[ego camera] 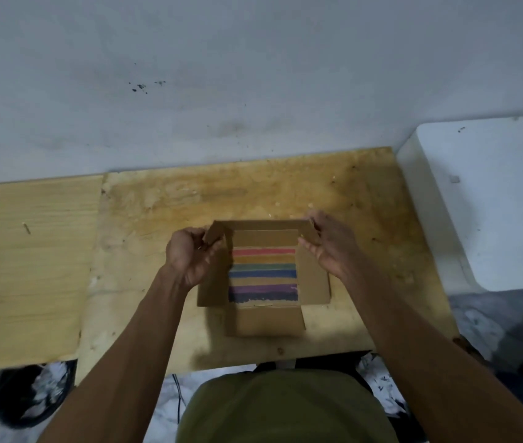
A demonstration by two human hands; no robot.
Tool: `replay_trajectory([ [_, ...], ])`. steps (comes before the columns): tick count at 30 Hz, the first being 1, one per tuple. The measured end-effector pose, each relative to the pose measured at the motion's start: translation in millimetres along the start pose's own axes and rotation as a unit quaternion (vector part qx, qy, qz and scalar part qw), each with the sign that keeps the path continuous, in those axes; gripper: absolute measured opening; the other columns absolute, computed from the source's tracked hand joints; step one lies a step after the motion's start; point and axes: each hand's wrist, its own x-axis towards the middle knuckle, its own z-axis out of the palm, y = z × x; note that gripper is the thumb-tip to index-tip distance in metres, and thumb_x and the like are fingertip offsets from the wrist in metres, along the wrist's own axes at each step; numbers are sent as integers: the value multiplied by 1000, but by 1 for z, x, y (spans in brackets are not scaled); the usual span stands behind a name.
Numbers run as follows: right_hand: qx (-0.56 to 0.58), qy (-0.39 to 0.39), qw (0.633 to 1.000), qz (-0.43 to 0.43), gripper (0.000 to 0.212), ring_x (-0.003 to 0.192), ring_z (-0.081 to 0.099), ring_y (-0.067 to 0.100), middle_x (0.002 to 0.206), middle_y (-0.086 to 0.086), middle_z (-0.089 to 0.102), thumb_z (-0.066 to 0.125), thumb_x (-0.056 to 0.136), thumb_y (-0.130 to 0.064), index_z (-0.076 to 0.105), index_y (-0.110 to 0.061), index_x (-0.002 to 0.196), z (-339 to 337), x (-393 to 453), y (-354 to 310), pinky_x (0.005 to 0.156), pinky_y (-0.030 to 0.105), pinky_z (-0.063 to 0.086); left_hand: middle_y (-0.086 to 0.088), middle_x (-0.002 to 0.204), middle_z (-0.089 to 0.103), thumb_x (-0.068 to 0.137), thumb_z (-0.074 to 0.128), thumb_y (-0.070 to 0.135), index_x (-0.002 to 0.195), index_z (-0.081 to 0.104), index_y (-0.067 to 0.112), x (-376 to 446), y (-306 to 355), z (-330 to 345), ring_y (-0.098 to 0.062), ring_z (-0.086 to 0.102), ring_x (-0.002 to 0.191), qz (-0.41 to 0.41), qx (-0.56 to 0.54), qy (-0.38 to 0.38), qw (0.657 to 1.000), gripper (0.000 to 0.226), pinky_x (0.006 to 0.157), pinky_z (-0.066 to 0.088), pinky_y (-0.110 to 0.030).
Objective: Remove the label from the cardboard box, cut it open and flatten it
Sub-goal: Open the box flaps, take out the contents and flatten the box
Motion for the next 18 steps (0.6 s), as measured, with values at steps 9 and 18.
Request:
replay_trajectory([
  [9, -433, -70, 876, -199, 49, 117, 56, 11, 116, -2, 66, 79, 75, -6, 67, -17, 121, -29, -18, 31, 90, 18, 43, 0, 116, 64, 76, 79, 7, 119, 67, 17, -22, -23, -20, -11, 63, 92, 154, 431, -18, 889, 46, 76, 56, -23],
  [18, -644, -60, 689, -327, 44, 121, 28, 14, 145, -3, 48, 61, 92, -13, 55, -15, 136, -43, -25, 92, 102, 14, 21, -17, 146, 38, 81, 46, 38, 141, 47, 27, -16, -67, -46, -35, 41, 128, 264, 823, -53, 501, 61, 100, 29, -39],
])
